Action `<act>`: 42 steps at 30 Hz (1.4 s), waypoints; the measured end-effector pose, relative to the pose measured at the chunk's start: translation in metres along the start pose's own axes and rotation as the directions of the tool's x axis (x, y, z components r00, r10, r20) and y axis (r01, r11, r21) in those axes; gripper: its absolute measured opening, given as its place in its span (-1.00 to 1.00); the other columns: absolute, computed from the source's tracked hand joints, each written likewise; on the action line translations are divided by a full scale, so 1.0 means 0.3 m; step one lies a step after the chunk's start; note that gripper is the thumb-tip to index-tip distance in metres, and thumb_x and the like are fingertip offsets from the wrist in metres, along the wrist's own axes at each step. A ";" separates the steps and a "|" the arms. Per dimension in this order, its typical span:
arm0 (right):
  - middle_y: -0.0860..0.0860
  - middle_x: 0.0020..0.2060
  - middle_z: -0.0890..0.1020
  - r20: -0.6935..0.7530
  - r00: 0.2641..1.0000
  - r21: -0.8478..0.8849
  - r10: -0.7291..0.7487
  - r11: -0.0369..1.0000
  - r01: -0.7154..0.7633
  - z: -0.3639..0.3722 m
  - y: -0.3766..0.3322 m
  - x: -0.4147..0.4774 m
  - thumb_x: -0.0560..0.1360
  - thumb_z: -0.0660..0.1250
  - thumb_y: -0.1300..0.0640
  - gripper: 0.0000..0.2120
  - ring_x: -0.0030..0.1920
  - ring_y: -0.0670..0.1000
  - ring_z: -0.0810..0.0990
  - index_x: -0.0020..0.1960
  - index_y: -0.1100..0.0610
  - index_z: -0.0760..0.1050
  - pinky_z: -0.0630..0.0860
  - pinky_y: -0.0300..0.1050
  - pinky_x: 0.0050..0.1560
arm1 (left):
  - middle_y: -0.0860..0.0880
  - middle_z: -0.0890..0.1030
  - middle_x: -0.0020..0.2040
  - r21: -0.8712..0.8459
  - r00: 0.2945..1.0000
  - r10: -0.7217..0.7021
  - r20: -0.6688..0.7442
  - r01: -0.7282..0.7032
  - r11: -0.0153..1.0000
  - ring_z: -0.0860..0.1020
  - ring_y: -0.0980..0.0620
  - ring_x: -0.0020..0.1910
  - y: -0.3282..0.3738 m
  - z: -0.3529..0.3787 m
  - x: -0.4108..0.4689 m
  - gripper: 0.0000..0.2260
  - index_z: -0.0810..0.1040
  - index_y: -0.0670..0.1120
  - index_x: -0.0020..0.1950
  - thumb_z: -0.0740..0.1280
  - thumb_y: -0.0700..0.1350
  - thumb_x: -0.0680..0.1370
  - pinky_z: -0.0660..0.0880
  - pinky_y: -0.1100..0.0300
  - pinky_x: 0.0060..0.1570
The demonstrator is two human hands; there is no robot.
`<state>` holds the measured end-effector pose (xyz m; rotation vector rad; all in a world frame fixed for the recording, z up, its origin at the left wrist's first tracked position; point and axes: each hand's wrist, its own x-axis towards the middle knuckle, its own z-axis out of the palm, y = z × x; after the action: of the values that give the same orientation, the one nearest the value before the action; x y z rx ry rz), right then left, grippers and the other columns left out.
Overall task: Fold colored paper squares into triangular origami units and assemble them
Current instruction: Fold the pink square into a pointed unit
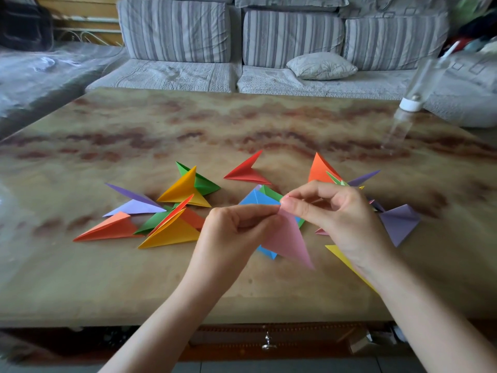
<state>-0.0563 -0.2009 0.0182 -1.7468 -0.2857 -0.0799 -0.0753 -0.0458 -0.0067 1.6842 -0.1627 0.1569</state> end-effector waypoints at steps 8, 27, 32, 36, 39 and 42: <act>-0.06 -0.42 0.62 -0.152 0.987 0.201 0.046 0.980 -0.015 0.007 0.012 0.008 0.27 0.43 0.03 -0.89 -0.36 -0.10 0.53 -0.27 0.06 0.65 0.44 -0.37 -0.32 | -0.02 0.71 -0.24 -0.233 0.986 -0.167 -0.024 0.157 0.960 0.65 0.11 -0.23 -0.002 0.018 -0.013 -0.90 0.70 -0.12 -0.14 0.44 -0.12 0.41 0.59 0.28 -0.18; -0.04 -0.24 0.68 0.067 0.992 -0.078 -0.110 0.990 0.115 -0.004 0.029 0.008 0.31 0.46 0.06 -0.83 -0.20 -0.09 0.60 -0.12 0.05 0.62 0.48 -0.32 -0.11 | 0.18 0.66 -0.36 0.012 0.985 0.015 -0.171 -0.013 1.000 0.59 0.31 -0.35 0.009 -0.014 0.004 -0.87 0.65 0.01 -0.28 0.46 -0.20 0.42 0.46 0.47 -0.32; -0.08 -0.30 0.68 0.061 0.991 -0.177 -0.123 0.975 0.132 -0.004 0.045 0.008 0.38 0.46 0.19 -0.89 -0.25 -0.13 0.61 -0.24 0.00 0.62 0.47 -0.37 -0.17 | 0.17 0.67 -0.35 0.064 0.989 0.026 -0.143 -0.017 0.998 0.62 0.30 -0.33 0.005 -0.015 -0.001 -0.93 0.67 -0.01 -0.24 0.47 -0.18 0.40 0.45 0.48 -0.33; -0.14 -0.32 0.65 0.033 0.988 -0.181 -0.148 0.972 0.151 0.004 0.051 0.004 0.43 0.43 0.19 -0.88 -0.26 -0.19 0.58 -0.22 -0.01 0.59 0.46 -0.37 -0.17 | 0.10 0.70 -0.30 -0.080 0.988 -0.048 -0.147 0.036 0.996 0.62 0.25 -0.29 0.007 -0.008 -0.005 -0.96 0.69 0.02 -0.24 0.46 -0.12 0.40 0.50 0.41 -0.28; -0.17 -0.32 0.64 -0.009 0.985 -0.189 -0.170 0.968 0.165 0.002 0.049 0.003 0.45 0.41 0.20 -0.86 -0.26 -0.22 0.57 -0.22 -0.02 0.58 0.44 -0.41 -0.18 | 0.02 0.71 -0.24 -0.170 0.985 -0.112 -0.131 0.089 0.981 0.65 0.13 -0.21 0.006 -0.002 -0.007 -0.88 0.71 0.03 -0.22 0.43 0.03 0.33 0.57 0.26 -0.14; -0.16 -0.32 0.64 -0.018 0.986 -0.185 -0.163 0.970 0.157 0.003 0.047 0.003 0.46 0.39 0.21 -0.86 -0.27 -0.22 0.58 -0.21 -0.01 0.57 0.44 -0.41 -0.19 | 0.00 0.72 -0.22 -0.199 0.984 -0.119 -0.134 0.091 0.976 0.67 0.08 -0.17 0.009 -0.001 -0.004 -0.84 0.72 0.00 -0.19 0.43 0.02 0.32 0.58 0.22 -0.10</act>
<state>-0.0523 -0.2023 0.0045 -1.9001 -0.4059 -0.2589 -0.0771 -0.0458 -0.0043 1.4789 0.0214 0.1780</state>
